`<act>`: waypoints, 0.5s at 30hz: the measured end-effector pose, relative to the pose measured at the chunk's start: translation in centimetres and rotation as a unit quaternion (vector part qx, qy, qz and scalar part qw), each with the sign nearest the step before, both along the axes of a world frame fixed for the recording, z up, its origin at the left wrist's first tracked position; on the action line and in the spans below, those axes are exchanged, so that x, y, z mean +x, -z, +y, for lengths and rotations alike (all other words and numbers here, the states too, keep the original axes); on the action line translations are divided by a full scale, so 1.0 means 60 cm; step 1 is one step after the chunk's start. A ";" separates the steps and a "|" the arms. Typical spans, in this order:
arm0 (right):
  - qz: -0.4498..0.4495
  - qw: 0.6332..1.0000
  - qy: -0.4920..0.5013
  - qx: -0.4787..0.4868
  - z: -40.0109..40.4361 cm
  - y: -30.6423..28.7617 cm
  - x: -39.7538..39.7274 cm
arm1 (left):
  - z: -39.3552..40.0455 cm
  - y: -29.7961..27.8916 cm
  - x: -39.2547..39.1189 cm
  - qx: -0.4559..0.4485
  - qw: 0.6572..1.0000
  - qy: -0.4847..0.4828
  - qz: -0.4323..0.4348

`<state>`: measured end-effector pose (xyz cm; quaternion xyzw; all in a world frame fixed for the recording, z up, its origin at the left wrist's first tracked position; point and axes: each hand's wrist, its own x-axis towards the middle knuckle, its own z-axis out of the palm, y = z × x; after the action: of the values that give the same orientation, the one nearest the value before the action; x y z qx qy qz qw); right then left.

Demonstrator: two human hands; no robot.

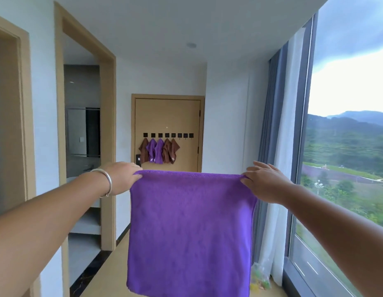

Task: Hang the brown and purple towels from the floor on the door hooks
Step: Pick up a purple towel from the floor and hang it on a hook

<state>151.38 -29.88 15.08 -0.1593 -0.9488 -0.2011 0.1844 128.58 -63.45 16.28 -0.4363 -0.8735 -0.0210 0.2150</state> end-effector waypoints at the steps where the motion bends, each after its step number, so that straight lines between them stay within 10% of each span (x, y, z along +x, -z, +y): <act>1: 0.002 1.000 -0.002 0.002 0.000 -0.004 0.001 | 0.001 -0.004 0.002 -0.003 1.000 -0.007 0.008; 15: -0.010 1.000 0.004 0.003 0.004 -0.001 -0.125 | 0.025 0.036 -0.144 0.012 1.000 -0.023 0.006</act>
<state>143.88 -29.62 15.17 -0.1603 -0.9493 -0.2063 0.1751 119.94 -61.96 14.12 -0.4139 -0.8816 -0.0237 0.2256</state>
